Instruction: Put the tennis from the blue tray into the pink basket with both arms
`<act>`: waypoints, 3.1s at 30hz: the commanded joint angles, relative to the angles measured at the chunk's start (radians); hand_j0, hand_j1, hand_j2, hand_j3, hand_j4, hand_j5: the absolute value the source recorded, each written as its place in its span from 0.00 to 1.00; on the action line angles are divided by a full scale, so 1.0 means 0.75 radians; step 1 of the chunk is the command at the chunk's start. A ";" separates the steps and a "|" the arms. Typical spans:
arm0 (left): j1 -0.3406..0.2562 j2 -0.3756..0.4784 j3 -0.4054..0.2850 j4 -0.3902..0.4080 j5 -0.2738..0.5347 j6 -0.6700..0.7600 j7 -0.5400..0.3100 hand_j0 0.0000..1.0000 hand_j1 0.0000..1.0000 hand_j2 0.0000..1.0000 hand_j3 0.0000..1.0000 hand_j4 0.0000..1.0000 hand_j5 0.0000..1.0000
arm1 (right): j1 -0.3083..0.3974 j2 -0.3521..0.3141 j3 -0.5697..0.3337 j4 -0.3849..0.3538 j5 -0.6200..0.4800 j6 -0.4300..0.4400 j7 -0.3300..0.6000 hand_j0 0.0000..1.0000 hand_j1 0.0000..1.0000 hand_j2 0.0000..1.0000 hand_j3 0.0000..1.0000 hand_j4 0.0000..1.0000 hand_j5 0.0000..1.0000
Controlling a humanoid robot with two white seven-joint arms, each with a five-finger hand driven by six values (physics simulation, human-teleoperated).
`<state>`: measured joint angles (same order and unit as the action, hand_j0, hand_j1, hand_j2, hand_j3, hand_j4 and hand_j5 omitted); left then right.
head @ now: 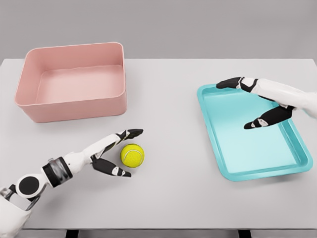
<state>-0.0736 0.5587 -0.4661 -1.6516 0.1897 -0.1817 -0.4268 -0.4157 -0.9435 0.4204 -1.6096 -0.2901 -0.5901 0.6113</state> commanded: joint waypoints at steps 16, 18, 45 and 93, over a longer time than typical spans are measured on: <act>0.008 0.000 0.022 -0.019 0.013 -0.011 0.000 0.98 0.98 0.98 0.98 0.98 0.98 | 0.008 -0.004 -0.025 -0.071 -0.012 -0.001 -0.001 1.00 1.00 1.00 1.00 1.00 1.00; 0.008 0.000 0.022 -0.019 0.013 -0.011 0.000 0.97 0.97 0.97 0.97 0.97 0.97 | 0.016 -0.004 -0.025 -0.071 -0.010 0.008 -0.001 1.00 1.00 1.00 1.00 1.00 1.00; 0.025 0.006 0.014 -0.044 -0.048 -0.062 0.002 0.85 0.85 0.85 0.85 0.85 0.85 | 0.018 -0.004 -0.021 -0.073 -0.004 0.010 -0.001 1.00 1.00 1.00 1.00 1.00 1.00; -0.006 0.006 0.153 -0.150 -0.087 -0.210 0.002 0.51 0.51 0.51 0.51 0.51 0.51 | 0.029 -0.018 -0.084 -0.184 -0.016 0.016 -0.001 1.00 1.00 1.00 1.00 1.00 1.00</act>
<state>-0.0782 0.5603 -0.3588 -1.7563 0.1107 -0.3186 -0.4255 -0.3927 -0.9511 0.3639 -1.7277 -0.2928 -0.5824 0.6114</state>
